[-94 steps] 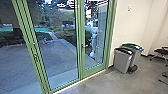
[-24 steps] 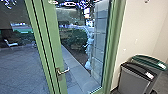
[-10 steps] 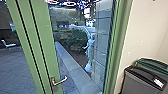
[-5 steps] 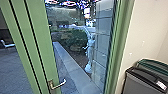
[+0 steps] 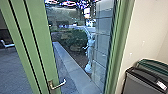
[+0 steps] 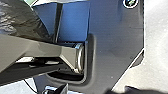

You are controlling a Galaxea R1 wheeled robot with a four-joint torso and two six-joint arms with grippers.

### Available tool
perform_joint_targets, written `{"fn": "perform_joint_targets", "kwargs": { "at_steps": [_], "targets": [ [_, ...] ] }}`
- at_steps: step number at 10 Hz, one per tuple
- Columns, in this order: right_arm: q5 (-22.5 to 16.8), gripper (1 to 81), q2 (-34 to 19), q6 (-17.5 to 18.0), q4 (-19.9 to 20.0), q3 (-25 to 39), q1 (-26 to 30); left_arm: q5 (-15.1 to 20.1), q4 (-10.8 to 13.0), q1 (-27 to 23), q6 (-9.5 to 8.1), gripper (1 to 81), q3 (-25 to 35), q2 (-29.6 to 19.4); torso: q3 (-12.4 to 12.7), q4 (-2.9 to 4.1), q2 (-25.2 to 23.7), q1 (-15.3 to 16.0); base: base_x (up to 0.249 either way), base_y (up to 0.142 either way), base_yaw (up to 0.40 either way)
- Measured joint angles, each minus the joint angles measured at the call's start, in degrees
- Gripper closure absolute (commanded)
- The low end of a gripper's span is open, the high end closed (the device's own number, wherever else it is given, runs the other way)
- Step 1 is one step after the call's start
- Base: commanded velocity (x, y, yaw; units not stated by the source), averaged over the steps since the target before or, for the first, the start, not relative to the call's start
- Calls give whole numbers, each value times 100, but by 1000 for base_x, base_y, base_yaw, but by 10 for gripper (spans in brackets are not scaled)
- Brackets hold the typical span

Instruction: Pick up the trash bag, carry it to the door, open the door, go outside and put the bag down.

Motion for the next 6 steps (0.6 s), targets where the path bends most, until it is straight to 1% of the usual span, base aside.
{"fn": "perform_joint_targets", "kwargs": {
  "at_steps": [6],
  "targets": [
    [7,10,0,0,6,-2,-2,-22,-2,-16,0,811,0,5,0,0,0,0,0,0,0]
  ]
}}
